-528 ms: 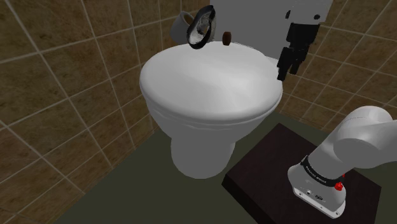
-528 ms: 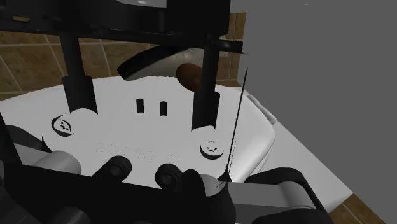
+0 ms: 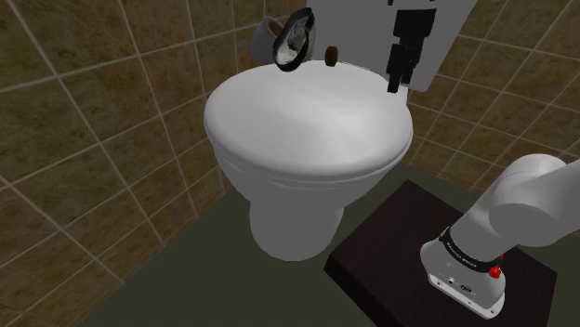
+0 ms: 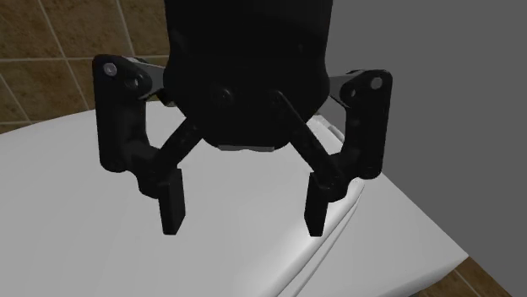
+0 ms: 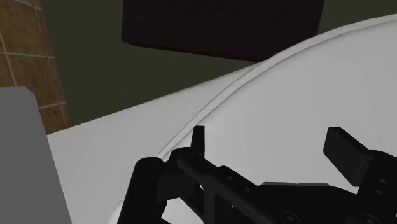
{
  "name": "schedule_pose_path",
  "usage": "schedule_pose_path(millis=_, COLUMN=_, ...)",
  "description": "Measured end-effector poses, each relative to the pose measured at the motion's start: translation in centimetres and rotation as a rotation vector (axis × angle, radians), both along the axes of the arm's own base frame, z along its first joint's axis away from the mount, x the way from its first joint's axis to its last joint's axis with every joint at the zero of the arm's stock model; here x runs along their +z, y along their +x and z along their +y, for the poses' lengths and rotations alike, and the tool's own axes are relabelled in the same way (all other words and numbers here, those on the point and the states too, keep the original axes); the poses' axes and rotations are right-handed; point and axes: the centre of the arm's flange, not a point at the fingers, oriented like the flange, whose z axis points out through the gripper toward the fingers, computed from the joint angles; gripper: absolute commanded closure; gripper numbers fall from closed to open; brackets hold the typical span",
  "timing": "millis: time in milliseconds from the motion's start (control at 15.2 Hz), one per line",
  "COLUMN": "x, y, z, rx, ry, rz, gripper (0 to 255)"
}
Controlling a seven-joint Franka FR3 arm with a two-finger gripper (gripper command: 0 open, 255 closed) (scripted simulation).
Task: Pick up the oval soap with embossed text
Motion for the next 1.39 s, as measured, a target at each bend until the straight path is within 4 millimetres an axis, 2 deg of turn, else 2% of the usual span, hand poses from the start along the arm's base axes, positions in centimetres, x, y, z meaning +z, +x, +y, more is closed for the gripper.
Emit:
schedule_pose_path(millis=396, x=1.8, y=7.7, z=0.0, rx=0.172, ry=-0.010, rz=0.026, gripper=0)
schedule_pose_path(millis=858, x=3.8, y=17.0, z=2.4, rx=0.374, ry=-0.021, rz=0.056, gripper=0)
schedule_pose_path(millis=990, x=5.0, y=19.3, z=3.3, rx=0.432, ry=-0.025, rz=0.064, gripper=0)
schedule_pose_path(millis=1056, x=5.3, y=20.2, z=3.7, rx=0.457, ry=-0.026, rz=0.068, gripper=0)
schedule_pose_path(millis=1188, x=4.4, y=21.1, z=4.2, rx=0.476, ry=-0.027, rz=0.072, gripper=0)
schedule_pose_path(millis=1386, x=3.0, y=21.6, z=4.3, rx=0.482, ry=-0.027, rz=0.073, gripper=0)
